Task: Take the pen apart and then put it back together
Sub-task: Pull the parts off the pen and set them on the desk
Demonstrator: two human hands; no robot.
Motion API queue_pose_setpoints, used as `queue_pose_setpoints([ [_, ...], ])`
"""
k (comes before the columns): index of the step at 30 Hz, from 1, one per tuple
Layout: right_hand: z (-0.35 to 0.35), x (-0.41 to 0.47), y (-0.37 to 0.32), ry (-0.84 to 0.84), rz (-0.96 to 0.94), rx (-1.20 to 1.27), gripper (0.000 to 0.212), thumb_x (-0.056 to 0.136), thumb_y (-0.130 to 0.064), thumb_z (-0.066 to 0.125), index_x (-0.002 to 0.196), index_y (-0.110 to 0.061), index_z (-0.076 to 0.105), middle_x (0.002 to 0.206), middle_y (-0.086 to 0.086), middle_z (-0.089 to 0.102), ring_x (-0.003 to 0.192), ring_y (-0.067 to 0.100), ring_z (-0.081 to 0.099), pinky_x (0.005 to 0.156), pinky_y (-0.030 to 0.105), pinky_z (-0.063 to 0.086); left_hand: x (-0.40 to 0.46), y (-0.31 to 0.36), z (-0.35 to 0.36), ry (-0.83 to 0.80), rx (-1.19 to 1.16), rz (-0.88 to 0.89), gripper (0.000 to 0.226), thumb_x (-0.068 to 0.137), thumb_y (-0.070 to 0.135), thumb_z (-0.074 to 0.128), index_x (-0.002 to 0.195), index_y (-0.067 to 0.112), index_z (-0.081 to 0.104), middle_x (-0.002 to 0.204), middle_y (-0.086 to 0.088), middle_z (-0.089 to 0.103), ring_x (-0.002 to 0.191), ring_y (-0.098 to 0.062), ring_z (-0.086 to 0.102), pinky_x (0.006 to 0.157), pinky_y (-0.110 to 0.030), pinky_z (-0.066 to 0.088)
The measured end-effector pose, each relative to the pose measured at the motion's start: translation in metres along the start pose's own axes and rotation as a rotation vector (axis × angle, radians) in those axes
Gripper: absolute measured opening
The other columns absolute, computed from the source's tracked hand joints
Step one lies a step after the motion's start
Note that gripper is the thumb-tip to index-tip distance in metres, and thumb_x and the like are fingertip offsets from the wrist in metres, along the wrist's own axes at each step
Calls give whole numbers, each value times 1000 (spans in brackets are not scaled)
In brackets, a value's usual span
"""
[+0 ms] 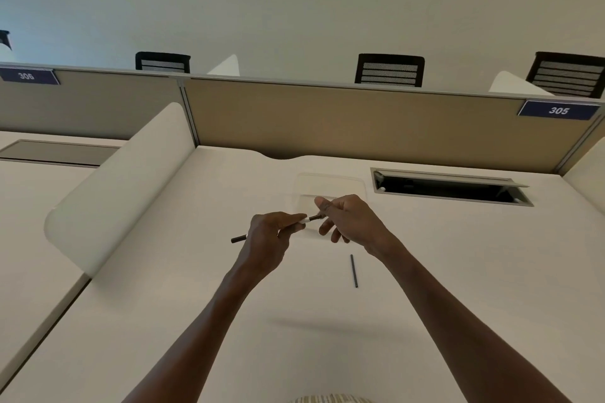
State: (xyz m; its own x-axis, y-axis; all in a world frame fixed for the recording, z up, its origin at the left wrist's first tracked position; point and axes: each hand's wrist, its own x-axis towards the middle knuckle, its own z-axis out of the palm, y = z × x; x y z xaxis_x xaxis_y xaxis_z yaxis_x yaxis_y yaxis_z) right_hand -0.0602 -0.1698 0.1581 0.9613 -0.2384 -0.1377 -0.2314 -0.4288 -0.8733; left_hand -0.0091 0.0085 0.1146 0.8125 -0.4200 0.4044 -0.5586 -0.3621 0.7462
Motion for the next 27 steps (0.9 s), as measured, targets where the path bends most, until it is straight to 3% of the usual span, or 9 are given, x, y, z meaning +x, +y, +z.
queue_pose_setpoints([
  [3,3,0,1,-5,1,-71,54,96,-52,49,76,-7,72,66,4,74,44,12,57,41,17,37,0,2,-1,-5,6,-2,23,87,-4,67,106,7,75,95,-7,78,83,-9,68,75,-1,43],
  [6,3,-1,4,-4,-50,-54,40,95,-37,59,71,-9,73,62,3,73,44,10,56,40,11,37,-1,2,-1,-25,18,-7,22,88,-2,67,106,7,75,93,-7,78,78,-6,66,71,-1,41],
  [9,0,-2,7,-15,-100,-59,20,91,-22,65,79,-8,73,68,1,74,52,7,59,45,15,39,-2,1,-1,-41,32,-17,22,88,-1,68,107,7,75,93,-7,78,74,-4,65,69,-2,41],
  [13,-2,-5,9,-5,-126,-15,5,88,-12,68,86,-10,72,72,-1,72,59,8,61,50,20,43,-2,1,-1,-52,1,-41,22,88,0,67,107,8,75,95,-7,78,87,-15,72,78,-16,53],
  [15,-2,-7,8,8,-94,20,10,90,-23,67,89,-14,71,75,-1,74,57,8,62,48,20,42,-2,2,-1,-52,-15,-60,22,89,1,67,107,9,75,95,-6,78,88,-15,73,79,-20,54],
  [18,-1,-7,5,33,1,-24,41,94,-47,56,88,-9,69,77,1,76,54,10,62,48,22,42,-1,2,1,-62,-14,-69,21,89,2,67,107,9,75,95,-5,78,87,-10,72,78,-11,52],
  [21,1,-6,2,39,37,-96,59,96,-56,45,78,-6,71,68,3,75,46,9,57,49,20,40,0,2,1,-65,-34,-91,21,89,0,67,107,8,75,96,-6,78,88,-8,71,81,-10,50],
  [24,3,-7,3,31,6,-88,51,97,-46,50,70,-9,71,58,-1,71,40,3,53,52,20,42,-1,3,0,-69,-61,-124,21,89,0,67,106,8,75,94,-6,78,88,-18,73,84,-29,57],
  [27,2,-9,6,30,-45,-91,33,96,-31,59,75,-9,72,62,-2,71,47,3,54,54,21,45,-2,1,0,-78,-55,-140,21,89,2,67,108,9,75,94,-5,78,91,-20,73,84,-29,56],
])
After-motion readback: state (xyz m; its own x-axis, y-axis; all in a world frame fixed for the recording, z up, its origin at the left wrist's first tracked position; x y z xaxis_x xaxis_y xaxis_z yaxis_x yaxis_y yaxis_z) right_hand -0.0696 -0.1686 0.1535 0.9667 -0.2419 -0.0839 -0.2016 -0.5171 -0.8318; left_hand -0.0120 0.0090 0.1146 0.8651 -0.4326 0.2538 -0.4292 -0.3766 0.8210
